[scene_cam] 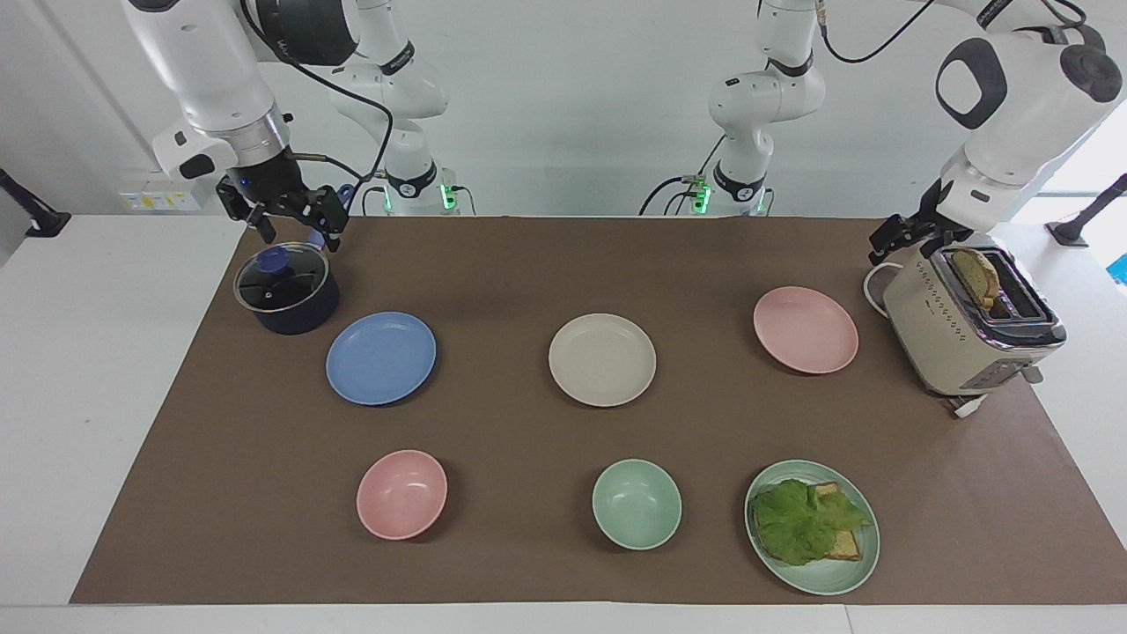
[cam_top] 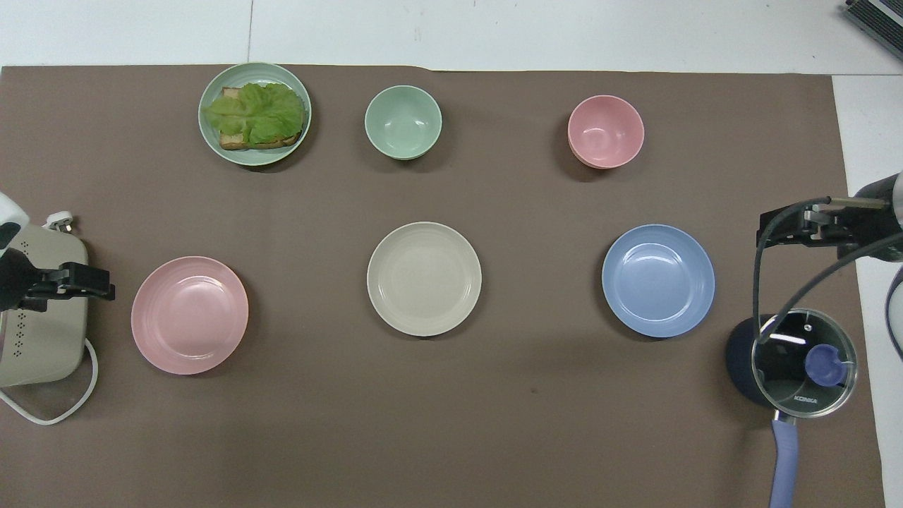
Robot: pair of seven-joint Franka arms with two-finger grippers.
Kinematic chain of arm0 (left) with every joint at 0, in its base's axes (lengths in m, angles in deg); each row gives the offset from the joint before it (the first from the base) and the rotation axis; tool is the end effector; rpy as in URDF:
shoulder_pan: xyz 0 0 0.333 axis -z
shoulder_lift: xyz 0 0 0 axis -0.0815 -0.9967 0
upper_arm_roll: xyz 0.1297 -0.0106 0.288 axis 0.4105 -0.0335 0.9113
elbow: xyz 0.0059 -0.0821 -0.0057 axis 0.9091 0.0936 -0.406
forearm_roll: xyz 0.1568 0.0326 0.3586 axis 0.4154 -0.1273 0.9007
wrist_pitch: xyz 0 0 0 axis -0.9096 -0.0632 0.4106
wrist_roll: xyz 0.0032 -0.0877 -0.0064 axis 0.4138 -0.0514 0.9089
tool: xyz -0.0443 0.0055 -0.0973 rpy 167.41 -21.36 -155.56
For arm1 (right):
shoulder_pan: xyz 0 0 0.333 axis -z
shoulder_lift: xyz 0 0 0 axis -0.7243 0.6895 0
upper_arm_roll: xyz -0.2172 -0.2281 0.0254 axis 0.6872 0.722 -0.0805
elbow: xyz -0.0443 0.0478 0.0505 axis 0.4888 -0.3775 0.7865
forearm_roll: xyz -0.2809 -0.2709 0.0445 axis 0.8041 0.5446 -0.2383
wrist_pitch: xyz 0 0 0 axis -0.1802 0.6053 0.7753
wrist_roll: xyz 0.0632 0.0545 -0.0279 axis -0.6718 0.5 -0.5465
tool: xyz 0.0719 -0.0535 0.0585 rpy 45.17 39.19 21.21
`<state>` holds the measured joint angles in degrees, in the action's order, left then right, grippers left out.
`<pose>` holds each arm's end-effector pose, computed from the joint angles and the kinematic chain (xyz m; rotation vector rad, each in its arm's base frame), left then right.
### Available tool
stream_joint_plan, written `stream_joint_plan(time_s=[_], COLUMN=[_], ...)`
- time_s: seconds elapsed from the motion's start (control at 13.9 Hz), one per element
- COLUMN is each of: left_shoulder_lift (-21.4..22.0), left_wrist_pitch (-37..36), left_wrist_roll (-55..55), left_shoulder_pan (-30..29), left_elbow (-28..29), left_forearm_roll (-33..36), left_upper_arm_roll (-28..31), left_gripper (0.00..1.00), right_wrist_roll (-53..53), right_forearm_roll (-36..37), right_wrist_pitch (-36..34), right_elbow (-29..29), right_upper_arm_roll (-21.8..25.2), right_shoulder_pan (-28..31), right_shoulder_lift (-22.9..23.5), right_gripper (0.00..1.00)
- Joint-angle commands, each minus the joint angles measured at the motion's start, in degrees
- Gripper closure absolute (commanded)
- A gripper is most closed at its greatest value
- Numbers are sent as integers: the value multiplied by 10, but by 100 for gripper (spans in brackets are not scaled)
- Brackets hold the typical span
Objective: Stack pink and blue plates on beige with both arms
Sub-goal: 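Reach the left gripper to the pink plate rim and grasp it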
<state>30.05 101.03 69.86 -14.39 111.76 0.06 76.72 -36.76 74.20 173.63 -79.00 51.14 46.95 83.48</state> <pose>0.5118 0.0513 0.4763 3.1054 0.1513 -0.1619 0.5455 0.0019 0.6104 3.1074 -0.2590 -0.0173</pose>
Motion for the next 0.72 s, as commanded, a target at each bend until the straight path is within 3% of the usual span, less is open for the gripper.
stream_joint_plan(time_s=[0.0, 0.36, 0.65], left_shoulder_lift=[3, -51, -55], left_wrist_pitch=[72, 96, 151], left_wrist_roll=[-2, -4, -12], left_shoulder_pan=[8, 11, 1], left_elbow=[65, 81, 125], left_forearm_roll=[5, 19, 25], left_upper_arm_roll=[5, 5, 5], left_gripper=[0, 0, 0], right_wrist_roll=[9, 9, 8], right_forearm_roll=[-13, -13, -13], right_wrist_pitch=[3, 3, 2], right_elbow=[3, 3, 3], right_upper_arm_roll=[-2, -2, -2], right_shoulder_pan=[10, 10, 14], right_shoulder_lift=[0, 0, -1], right_gripper=[0, 0, 0])
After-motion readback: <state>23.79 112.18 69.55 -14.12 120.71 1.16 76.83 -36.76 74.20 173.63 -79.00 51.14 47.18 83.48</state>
